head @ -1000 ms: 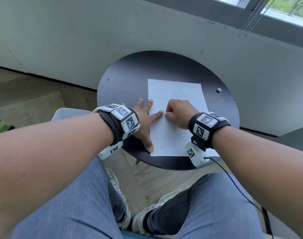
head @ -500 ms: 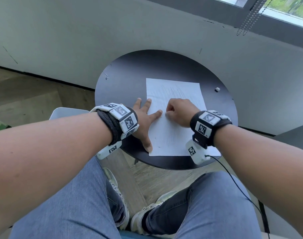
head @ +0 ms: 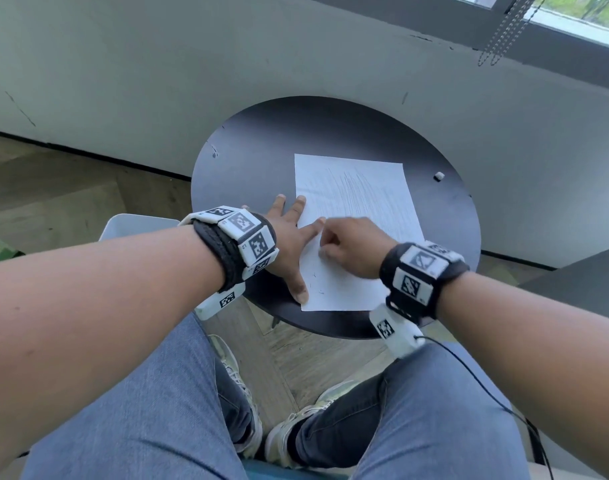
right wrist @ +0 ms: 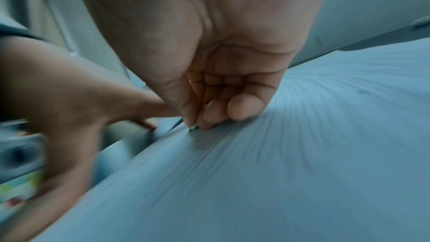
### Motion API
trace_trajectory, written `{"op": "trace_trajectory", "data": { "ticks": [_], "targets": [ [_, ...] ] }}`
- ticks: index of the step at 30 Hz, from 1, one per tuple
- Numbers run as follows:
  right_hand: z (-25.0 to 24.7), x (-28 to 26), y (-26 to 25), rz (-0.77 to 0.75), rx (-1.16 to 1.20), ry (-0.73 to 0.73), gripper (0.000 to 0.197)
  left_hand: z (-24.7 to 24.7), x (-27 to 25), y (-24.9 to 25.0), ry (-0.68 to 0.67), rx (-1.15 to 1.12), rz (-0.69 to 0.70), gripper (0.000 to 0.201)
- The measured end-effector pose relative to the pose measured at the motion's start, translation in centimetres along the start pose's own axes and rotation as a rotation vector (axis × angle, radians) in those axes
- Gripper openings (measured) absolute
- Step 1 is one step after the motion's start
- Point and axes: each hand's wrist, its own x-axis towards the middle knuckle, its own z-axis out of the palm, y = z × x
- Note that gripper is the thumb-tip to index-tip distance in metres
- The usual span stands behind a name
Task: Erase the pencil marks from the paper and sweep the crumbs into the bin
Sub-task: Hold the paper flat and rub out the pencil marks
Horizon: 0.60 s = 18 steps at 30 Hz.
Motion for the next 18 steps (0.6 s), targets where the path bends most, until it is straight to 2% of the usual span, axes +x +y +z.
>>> {"op": "trace_trajectory", "data": {
  "ticks": [3, 5, 7, 11, 13, 15, 18],
  "targets": [
    [-0.9, 3.0, 0.6, 0.116, -0.002, 0.07, 0.009, 0.0, -0.1, -0.1, 0.002, 0.001, -0.011, 0.153],
    [-0.9, 3.1, 0.5, 0.137, -0.011, 0.083, 0.011, -0.1, -0.1, -0.1, -0.003, -0.002, -0.012, 0.152],
    [-0.4, 1.0, 0.0, 0.098, -0.014, 0.059, 0.009, -0.2, -0.1, 0.0, -0.009, -0.002, -0.006, 0.151],
    [1.7, -4.7, -1.1, -0.065, -0.047, -0.101, 0.009, -0.2, -0.2, 0.1, -0.033, 0.008, -0.005, 0.15],
    [1.9, -5.1, -0.9, -0.089, -0.065, -0.133, 0.008, -0.4, -0.2, 0.4, -0.04, 0.022, -0.006, 0.149],
    [1.1, -3.7, -0.2, -0.045, -0.052, -0.09, 0.008, -0.6, -0.4, 0.6, -0.044, 0.032, -0.004, 0.147],
    [-0.7, -0.4, 1.4, 0.103, 0.012, 0.038, 0.009, -0.8, -0.7, 0.8, -0.028, 0.039, 0.006, 0.144]
  ]
}}
